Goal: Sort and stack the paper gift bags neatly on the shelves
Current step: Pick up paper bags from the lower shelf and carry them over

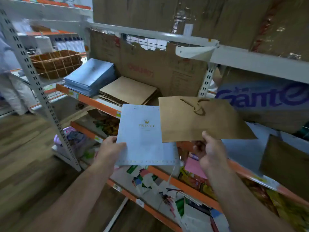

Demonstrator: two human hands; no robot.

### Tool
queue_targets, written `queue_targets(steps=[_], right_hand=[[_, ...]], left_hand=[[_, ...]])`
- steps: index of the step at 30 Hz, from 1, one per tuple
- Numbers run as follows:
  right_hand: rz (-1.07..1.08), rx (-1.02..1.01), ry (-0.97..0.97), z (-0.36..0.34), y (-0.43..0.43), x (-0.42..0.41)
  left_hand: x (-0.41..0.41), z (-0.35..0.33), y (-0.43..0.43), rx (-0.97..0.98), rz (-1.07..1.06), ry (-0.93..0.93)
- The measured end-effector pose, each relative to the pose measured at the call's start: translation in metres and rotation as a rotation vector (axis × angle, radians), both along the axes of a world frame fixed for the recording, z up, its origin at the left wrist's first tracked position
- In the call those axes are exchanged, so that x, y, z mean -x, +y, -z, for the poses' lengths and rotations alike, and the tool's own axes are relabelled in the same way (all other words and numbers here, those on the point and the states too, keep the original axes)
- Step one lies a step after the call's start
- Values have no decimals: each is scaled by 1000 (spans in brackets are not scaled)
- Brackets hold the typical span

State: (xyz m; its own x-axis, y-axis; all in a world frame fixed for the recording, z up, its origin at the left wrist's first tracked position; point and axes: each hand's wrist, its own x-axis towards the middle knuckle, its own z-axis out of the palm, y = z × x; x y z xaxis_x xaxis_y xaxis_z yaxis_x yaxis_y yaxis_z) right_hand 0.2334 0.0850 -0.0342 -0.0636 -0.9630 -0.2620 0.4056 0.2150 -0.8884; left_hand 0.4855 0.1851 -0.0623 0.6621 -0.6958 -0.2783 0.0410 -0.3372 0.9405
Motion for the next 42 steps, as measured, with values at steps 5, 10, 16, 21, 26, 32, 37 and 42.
queue_targets(steps=[5, 10, 16, 21, 26, 32, 37, 42], right_hand=[[-90, -5, -7, -6, 7, -83], [-170, 1, 11, -1, -9, -143], [-185, -4, -28, 4, -53, -208], [-207, -1, -76, 4, -103, -265], [-181, -49, -92, 0, -143, -314], [-120, -56, -61, 8, -170, -356], [-23, -23, -59, 15, -182, -403], [97, -76, -56, 19, -194, -452]], left_hand=[[-69, -1, 15, -16, -38, 3], [-115, 5, 13, -30, -103, 79], [-175, 6, -15, -53, -149, 103], [-234, -1, -55, -26, -176, 82], [-269, -22, -88, 19, -211, 86], [-315, -18, -120, -13, -161, 70], [-375, -5, -148, -41, -88, 106], [-448, 2, -172, -22, 26, 88]])
